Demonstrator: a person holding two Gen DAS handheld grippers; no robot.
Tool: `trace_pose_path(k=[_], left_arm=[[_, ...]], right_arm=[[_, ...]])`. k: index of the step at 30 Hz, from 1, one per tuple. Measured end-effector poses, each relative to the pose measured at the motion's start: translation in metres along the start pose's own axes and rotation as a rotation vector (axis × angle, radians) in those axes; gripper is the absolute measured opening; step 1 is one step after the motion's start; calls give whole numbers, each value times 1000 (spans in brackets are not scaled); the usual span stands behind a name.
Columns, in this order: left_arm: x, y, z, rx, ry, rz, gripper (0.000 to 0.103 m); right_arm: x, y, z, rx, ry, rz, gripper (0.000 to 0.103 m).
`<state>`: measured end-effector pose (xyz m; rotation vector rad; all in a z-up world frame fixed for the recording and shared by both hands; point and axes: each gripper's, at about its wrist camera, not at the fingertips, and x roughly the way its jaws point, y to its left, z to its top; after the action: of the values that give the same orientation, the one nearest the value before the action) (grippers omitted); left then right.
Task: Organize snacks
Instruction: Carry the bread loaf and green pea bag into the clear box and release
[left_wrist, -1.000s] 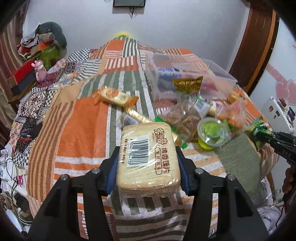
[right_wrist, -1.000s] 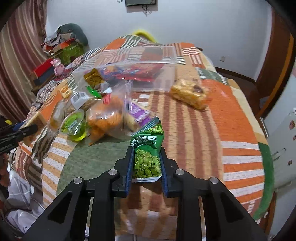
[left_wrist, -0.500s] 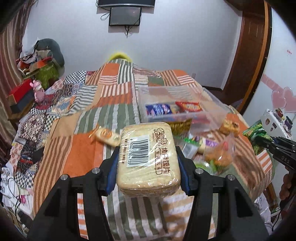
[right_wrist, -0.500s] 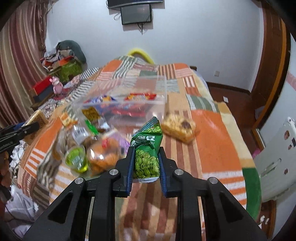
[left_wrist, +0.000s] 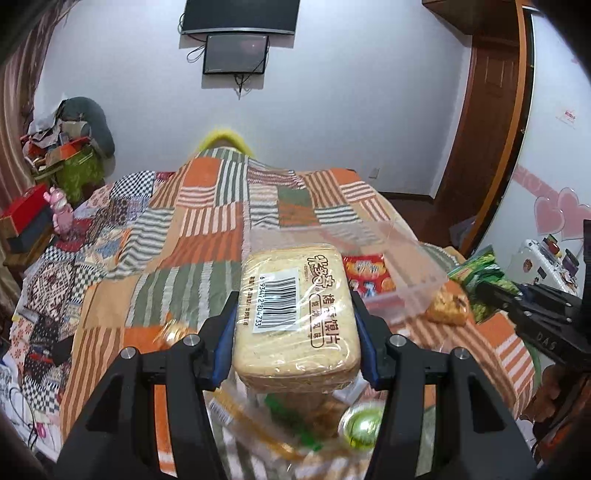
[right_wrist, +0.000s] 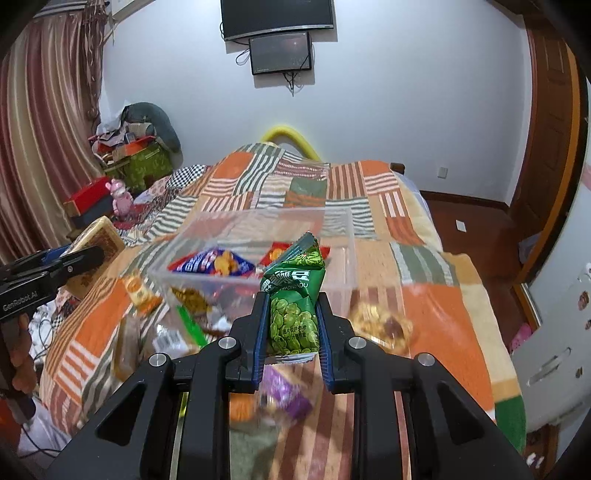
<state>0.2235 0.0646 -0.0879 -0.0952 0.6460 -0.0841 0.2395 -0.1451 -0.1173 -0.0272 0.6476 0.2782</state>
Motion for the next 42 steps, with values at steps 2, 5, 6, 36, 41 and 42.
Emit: trace_pose_path(k=[2,5,6,36,41,42], left_arm=[[7,-4,7,9,-3,-7,55],[22,-11,16,21,-2,-24,55],[26,-13,18,24,-1,-27,55],[164,-54,41,77,176,-101,55],[160,-50,44,50,155,-102,55],[157,-50,46,50,150,-97,55]], right_arm=[[6,0,6,4,-6,4,22],[15,-1,13,4,-17,4,22],[19,-1,16,5,-18,6,22],[110,-24,43,-54,100,19,22],[108,-26,42,-48,118,23,23],[107,-27,43,-46,114,22,24]])
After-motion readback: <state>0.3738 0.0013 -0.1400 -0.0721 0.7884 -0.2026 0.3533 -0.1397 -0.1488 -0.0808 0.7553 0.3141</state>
